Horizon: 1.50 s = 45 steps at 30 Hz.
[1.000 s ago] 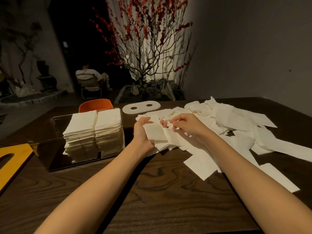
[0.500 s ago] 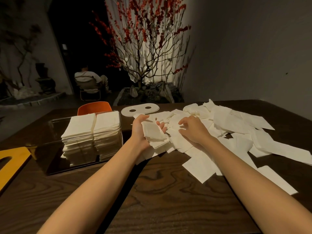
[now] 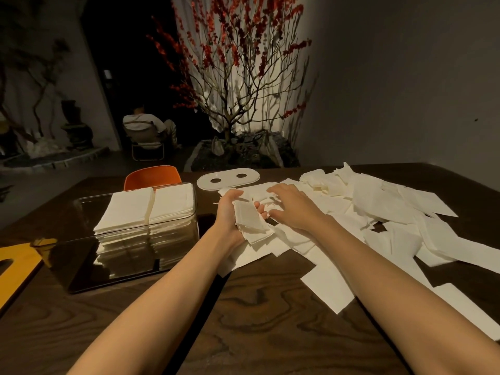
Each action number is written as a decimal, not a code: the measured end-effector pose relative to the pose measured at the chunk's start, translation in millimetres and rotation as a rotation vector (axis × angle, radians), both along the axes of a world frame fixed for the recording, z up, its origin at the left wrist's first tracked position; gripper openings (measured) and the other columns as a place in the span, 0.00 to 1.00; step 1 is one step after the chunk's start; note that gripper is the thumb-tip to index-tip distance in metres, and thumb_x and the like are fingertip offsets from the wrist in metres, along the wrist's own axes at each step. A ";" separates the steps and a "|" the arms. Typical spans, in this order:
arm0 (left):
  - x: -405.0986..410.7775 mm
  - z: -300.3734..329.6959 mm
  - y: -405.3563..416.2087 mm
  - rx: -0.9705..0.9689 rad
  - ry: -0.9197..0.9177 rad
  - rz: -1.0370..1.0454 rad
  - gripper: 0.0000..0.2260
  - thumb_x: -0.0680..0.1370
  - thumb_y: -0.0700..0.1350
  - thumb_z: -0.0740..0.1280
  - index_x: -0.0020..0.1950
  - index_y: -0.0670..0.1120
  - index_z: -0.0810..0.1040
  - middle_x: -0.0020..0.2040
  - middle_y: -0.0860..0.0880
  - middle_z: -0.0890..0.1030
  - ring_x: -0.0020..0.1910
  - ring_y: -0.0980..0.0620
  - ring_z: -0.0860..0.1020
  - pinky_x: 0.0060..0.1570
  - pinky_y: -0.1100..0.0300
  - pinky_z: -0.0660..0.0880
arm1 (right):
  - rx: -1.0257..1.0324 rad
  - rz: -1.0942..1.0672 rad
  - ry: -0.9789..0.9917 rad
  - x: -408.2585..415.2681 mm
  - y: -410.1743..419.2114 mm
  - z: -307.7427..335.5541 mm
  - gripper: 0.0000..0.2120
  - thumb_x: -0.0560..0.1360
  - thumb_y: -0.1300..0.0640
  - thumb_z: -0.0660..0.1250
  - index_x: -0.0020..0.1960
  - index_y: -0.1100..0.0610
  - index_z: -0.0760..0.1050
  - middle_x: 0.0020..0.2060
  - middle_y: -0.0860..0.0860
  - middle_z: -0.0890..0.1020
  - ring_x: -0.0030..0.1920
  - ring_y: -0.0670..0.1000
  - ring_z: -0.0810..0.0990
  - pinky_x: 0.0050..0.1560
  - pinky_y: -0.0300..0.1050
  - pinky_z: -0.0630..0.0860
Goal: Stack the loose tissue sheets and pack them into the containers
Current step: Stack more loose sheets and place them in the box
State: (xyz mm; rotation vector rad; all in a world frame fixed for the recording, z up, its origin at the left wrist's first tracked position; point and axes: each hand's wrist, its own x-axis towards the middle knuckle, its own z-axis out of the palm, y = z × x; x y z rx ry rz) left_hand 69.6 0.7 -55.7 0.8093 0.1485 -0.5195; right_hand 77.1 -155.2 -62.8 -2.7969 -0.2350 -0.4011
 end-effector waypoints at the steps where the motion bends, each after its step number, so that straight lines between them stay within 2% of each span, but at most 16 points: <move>1: 1.4 -0.9 0.2 0.006 0.002 0.014 0.18 0.75 0.50 0.63 0.62 0.44 0.70 0.42 0.44 0.75 0.39 0.48 0.75 0.43 0.52 0.73 | -0.015 0.030 0.022 2.7 0.7 1.9 0.28 0.77 0.51 0.67 0.74 0.50 0.63 0.74 0.49 0.64 0.71 0.52 0.65 0.68 0.48 0.65; 3: 6.4 -2.3 2.3 0.039 0.002 0.054 0.26 0.75 0.50 0.63 0.72 0.45 0.66 0.42 0.44 0.76 0.39 0.49 0.75 0.44 0.52 0.73 | -0.037 0.062 0.076 11.5 3.0 3.1 0.30 0.77 0.51 0.67 0.75 0.49 0.60 0.75 0.48 0.62 0.73 0.52 0.63 0.69 0.48 0.64; 5: 8.9 -2.3 3.3 0.060 0.008 0.083 0.29 0.75 0.51 0.63 0.74 0.46 0.63 0.43 0.44 0.76 0.40 0.49 0.76 0.43 0.52 0.73 | -0.034 0.057 0.139 19.7 4.6 2.0 0.29 0.78 0.52 0.65 0.76 0.48 0.59 0.75 0.48 0.63 0.72 0.52 0.64 0.69 0.49 0.64; 8: 7.1 0.2 2.7 0.098 0.008 0.122 0.27 0.76 0.50 0.63 0.74 0.44 0.63 0.46 0.43 0.77 0.43 0.49 0.76 0.45 0.52 0.74 | -0.024 0.029 0.214 28.8 6.1 0.6 0.27 0.78 0.50 0.63 0.75 0.47 0.60 0.74 0.49 0.65 0.70 0.54 0.68 0.69 0.51 0.66; 12: 6.6 2.8 5.0 0.113 0.013 0.128 0.24 0.77 0.50 0.62 0.72 0.44 0.64 0.48 0.44 0.77 0.44 0.49 0.77 0.48 0.52 0.74 | -0.076 0.038 0.179 35.3 10.3 2.8 0.22 0.80 0.46 0.57 0.73 0.49 0.65 0.73 0.50 0.65 0.70 0.54 0.66 0.70 0.53 0.64; 17: 7.8 2.0 6.2 0.071 0.029 0.142 0.22 0.77 0.50 0.61 0.70 0.44 0.66 0.48 0.44 0.76 0.44 0.49 0.76 0.44 0.52 0.73 | -0.256 0.022 0.146 34.0 14.7 3.8 0.25 0.78 0.43 0.60 0.73 0.48 0.65 0.72 0.51 0.66 0.69 0.54 0.66 0.69 0.55 0.61; 19: 5.3 2.3 5.6 0.047 0.032 0.136 0.19 0.77 0.50 0.61 0.65 0.42 0.69 0.45 0.44 0.76 0.42 0.49 0.76 0.43 0.53 0.73 | -0.286 0.001 0.082 31.7 17.9 4.0 0.23 0.78 0.45 0.61 0.72 0.49 0.67 0.69 0.51 0.69 0.67 0.53 0.68 0.68 0.53 0.62; 22: 3.4 2.0 6.4 0.028 0.035 0.126 0.13 0.78 0.49 0.60 0.53 0.39 0.71 0.41 0.44 0.76 0.38 0.49 0.75 0.42 0.55 0.73 | -0.273 -0.049 -0.047 27.2 19.7 2.2 0.18 0.78 0.49 0.63 0.67 0.50 0.73 0.61 0.51 0.76 0.59 0.52 0.74 0.64 0.49 0.66; 24: 4.8 0.6 7.1 0.031 0.033 0.128 0.13 0.77 0.49 0.60 0.51 0.40 0.71 0.40 0.44 0.75 0.37 0.51 0.74 0.44 0.56 0.73 | -0.256 -0.092 -0.092 25.2 17.4 -0.4 0.15 0.79 0.50 0.63 0.63 0.51 0.76 0.56 0.51 0.78 0.54 0.52 0.76 0.59 0.47 0.69; 27: 4.6 -0.2 7.1 0.030 0.023 0.126 0.12 0.78 0.50 0.60 0.47 0.40 0.72 0.39 0.45 0.74 0.37 0.52 0.72 0.44 0.58 0.71 | -0.137 -0.160 -0.079 21.4 12.9 -0.7 0.11 0.79 0.51 0.63 0.58 0.54 0.78 0.51 0.53 0.80 0.49 0.53 0.77 0.47 0.45 0.73; 30: 2.6 0.6 8.1 0.019 0.007 0.120 0.12 0.78 0.49 0.59 0.47 0.40 0.72 0.40 0.44 0.74 0.38 0.51 0.73 0.44 0.58 0.70 | 0.044 -0.177 -0.026 18.5 8.2 -0.5 0.09 0.80 0.54 0.62 0.55 0.56 0.77 0.47 0.53 0.81 0.45 0.52 0.79 0.44 0.45 0.75; 34: 3.9 -2.4 9.8 -0.013 0.009 0.135 0.12 0.77 0.50 0.60 0.45 0.40 0.72 0.37 0.45 0.72 0.36 0.51 0.71 0.51 0.57 0.68 | 0.355 -0.103 -0.044 6.8 0.3 6.4 0.12 0.81 0.51 0.60 0.51 0.57 0.78 0.41 0.52 0.80 0.39 0.50 0.76 0.34 0.40 0.67; 36: 1.9 -2.2 9.5 -0.013 -0.008 0.128 0.12 0.77 0.50 0.60 0.43 0.41 0.71 0.36 0.45 0.71 0.35 0.51 0.70 0.51 0.57 0.67 | 0.493 -0.060 -0.070 -5.3 -1.7 14.8 0.09 0.81 0.50 0.60 0.50 0.55 0.76 0.40 0.49 0.78 0.39 0.48 0.75 0.35 0.38 0.66; 40: -3.2 1.1 10.0 0.004 -0.069 0.069 0.13 0.78 0.50 0.59 0.40 0.41 0.70 0.32 0.46 0.70 0.31 0.52 0.68 0.40 0.59 0.67 | 0.654 0.010 -0.115 -22.2 -2.8 26.8 0.10 0.80 0.51 0.61 0.54 0.56 0.77 0.45 0.51 0.80 0.46 0.52 0.77 0.44 0.44 0.71; 42: -8.2 3.5 7.7 0.019 -0.090 0.062 0.12 0.78 0.49 0.59 0.41 0.41 0.70 0.32 0.46 0.70 0.31 0.51 0.69 0.39 0.59 0.68 | 0.744 0.013 -0.118 -27.1 -5.5 30.4 0.11 0.80 0.52 0.61 0.58 0.56 0.76 0.48 0.51 0.80 0.49 0.52 0.78 0.46 0.44 0.73; 45: -12.3 3.7 5.3 0.013 -0.091 0.090 0.12 0.78 0.49 0.59 0.43 0.40 0.71 0.33 0.46 0.71 0.31 0.51 0.70 0.39 0.59 0.69 | 0.913 -0.041 -0.084 -32.9 -10.2 35.1 0.08 0.80 0.52 0.62 0.58 0.52 0.74 0.50 0.50 0.79 0.51 0.51 0.78 0.45 0.43 0.75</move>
